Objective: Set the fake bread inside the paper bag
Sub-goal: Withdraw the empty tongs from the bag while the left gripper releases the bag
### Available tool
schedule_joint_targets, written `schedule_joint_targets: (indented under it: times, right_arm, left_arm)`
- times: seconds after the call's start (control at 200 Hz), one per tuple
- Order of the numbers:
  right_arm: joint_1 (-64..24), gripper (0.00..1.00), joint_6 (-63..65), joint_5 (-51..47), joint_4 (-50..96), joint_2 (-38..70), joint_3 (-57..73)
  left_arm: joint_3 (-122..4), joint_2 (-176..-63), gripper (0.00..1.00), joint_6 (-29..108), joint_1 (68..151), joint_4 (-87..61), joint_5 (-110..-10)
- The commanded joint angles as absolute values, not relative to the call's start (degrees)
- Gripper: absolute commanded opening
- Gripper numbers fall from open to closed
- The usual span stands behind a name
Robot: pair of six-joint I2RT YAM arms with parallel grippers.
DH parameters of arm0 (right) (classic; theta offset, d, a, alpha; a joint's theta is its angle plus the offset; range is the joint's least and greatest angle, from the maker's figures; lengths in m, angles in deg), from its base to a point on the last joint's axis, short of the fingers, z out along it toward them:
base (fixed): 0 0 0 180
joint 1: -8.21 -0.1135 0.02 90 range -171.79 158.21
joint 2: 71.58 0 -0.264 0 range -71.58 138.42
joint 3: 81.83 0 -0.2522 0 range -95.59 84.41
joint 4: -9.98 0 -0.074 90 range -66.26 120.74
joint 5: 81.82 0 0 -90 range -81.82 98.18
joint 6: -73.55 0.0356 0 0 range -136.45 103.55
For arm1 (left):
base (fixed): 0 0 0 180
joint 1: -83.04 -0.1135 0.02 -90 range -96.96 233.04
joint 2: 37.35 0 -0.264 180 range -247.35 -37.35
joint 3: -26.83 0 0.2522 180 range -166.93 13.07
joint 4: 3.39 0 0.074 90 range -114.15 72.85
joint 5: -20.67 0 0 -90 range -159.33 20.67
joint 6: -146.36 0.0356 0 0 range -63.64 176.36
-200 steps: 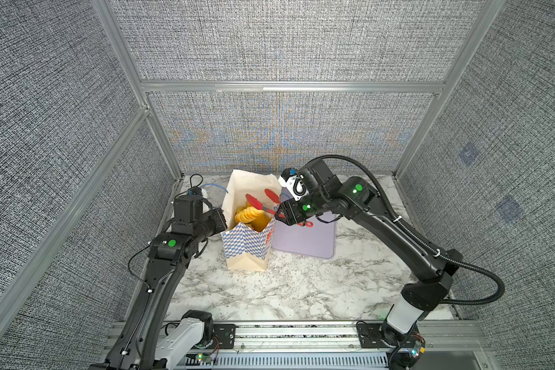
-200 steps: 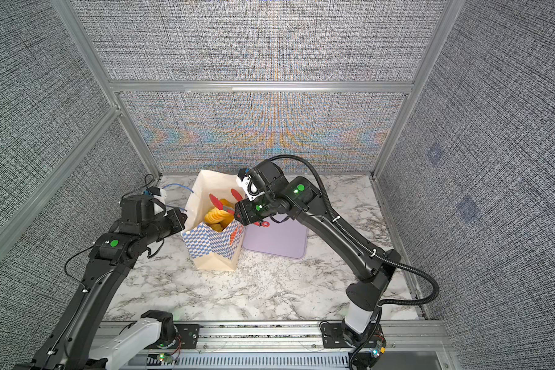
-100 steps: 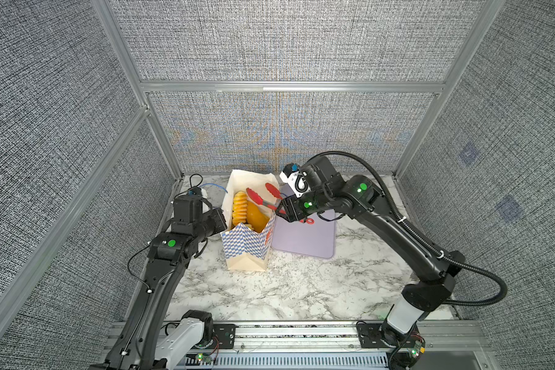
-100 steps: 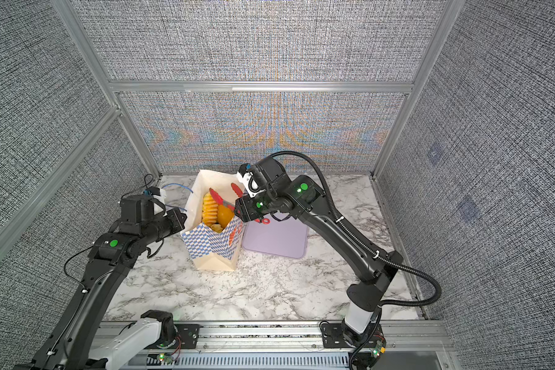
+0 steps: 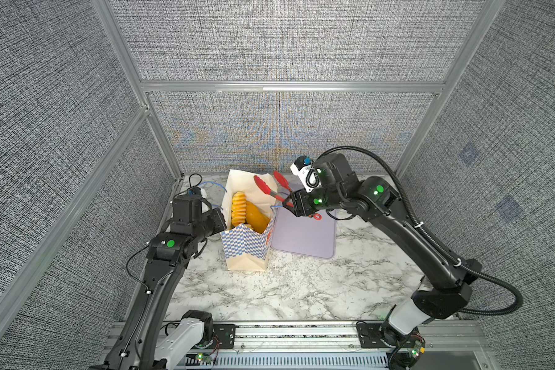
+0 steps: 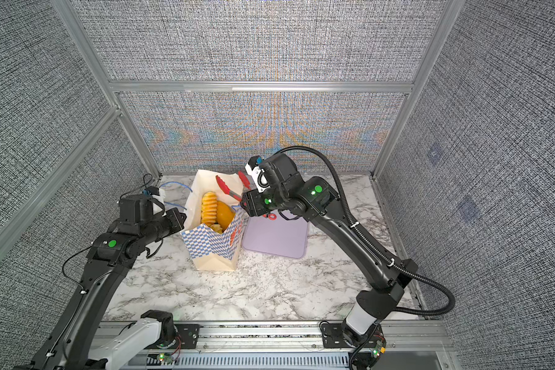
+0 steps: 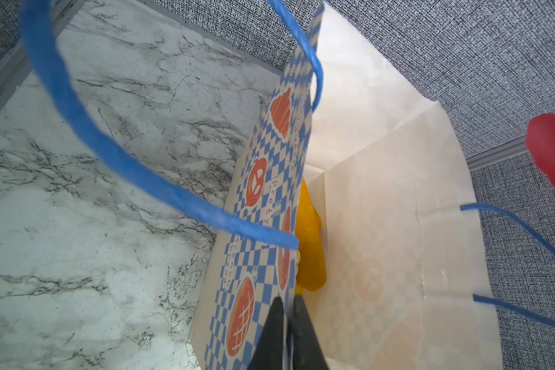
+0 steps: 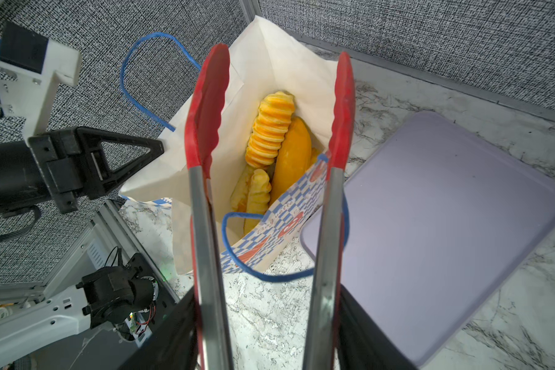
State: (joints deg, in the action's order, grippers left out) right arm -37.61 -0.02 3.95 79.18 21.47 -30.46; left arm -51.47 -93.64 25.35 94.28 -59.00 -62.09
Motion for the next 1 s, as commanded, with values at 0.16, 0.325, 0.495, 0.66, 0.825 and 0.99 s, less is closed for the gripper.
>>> schedule_joint_targets:
  times: [0.16,0.325,0.495,0.66,0.825,0.99]
  right_arm:
    - [-36.1,0.63,0.3,4.1,76.3,20.0,-27.9]
    - [-35.1,0.63,0.2,3.9,76.1,19.2,-26.4]
    - [-33.6,0.63,0.0,3.9,76.1,18.2,-25.0]
    - [-31.9,0.63,-0.3,3.9,76.1,16.9,-23.4]
    - [-29.1,0.63,-1.2,4.4,76.6,15.2,-21.6]
    - [-25.5,0.63,-4.1,10.4,79.3,13.3,-19.7]
  left_arm:
    - [-52.5,-93.8,0.3,26.3,94.3,-59.3,-62.3]
    - [-53.0,-93.5,0.52,26.8,94.3,-59.4,-62.1]
    - [-53.6,-93.0,0.7,27.6,94.3,-59.6,-62.9]
    - [-54.6,-92.4,0.95,28.7,94.4,-59.9,-63.6]
    - [-56.5,-91.3,0.97,30.2,94.3,-60.1,-64.9]
    - [-58.3,-89.2,0.97,32.2,94.3,-60.4,-68.2]
